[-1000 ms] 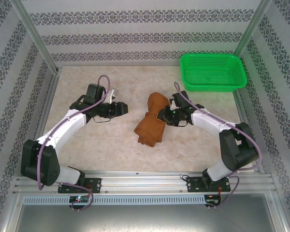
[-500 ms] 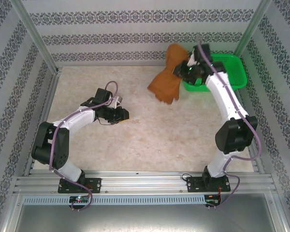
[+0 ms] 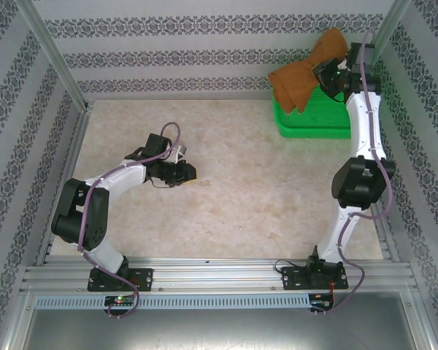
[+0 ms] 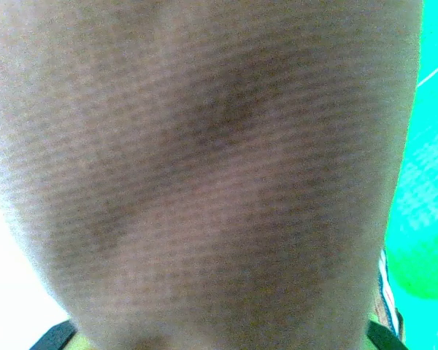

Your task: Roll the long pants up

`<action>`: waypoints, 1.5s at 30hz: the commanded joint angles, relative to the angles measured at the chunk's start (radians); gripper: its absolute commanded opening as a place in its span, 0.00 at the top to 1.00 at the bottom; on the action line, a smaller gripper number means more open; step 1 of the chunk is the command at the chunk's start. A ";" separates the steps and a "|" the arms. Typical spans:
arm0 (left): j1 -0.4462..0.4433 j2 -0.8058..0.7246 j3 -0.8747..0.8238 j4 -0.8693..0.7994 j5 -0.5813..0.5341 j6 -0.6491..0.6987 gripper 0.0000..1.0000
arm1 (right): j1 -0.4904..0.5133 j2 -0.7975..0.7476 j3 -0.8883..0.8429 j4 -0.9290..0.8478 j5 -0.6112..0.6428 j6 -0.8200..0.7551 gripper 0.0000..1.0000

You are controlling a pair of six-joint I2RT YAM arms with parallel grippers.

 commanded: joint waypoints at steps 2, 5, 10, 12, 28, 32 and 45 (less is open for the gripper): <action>-0.005 -0.010 -0.042 0.072 -0.003 -0.031 0.80 | -0.033 0.018 -0.138 0.420 0.058 0.158 1.00; -0.004 -0.007 -0.052 0.066 -0.025 -0.026 0.81 | -0.047 0.042 -0.323 0.592 0.156 0.200 1.00; -0.006 -0.003 -0.053 0.063 -0.045 -0.029 0.81 | -0.055 0.121 -0.579 0.736 0.250 0.382 1.00; -0.005 0.003 -0.043 0.055 -0.051 -0.027 0.81 | -0.055 0.154 -0.582 0.712 0.221 0.403 0.81; -0.001 -0.029 0.171 -0.133 -0.494 0.082 0.74 | 0.057 -0.467 -0.731 0.310 0.538 -0.134 0.02; 0.003 -0.139 0.123 -0.041 -0.775 0.090 0.78 | 0.252 -0.645 -0.781 0.284 0.610 -0.446 0.02; 0.092 -0.425 -0.401 0.607 -1.339 0.478 0.65 | 0.808 -0.846 -1.142 0.392 0.909 -0.950 0.02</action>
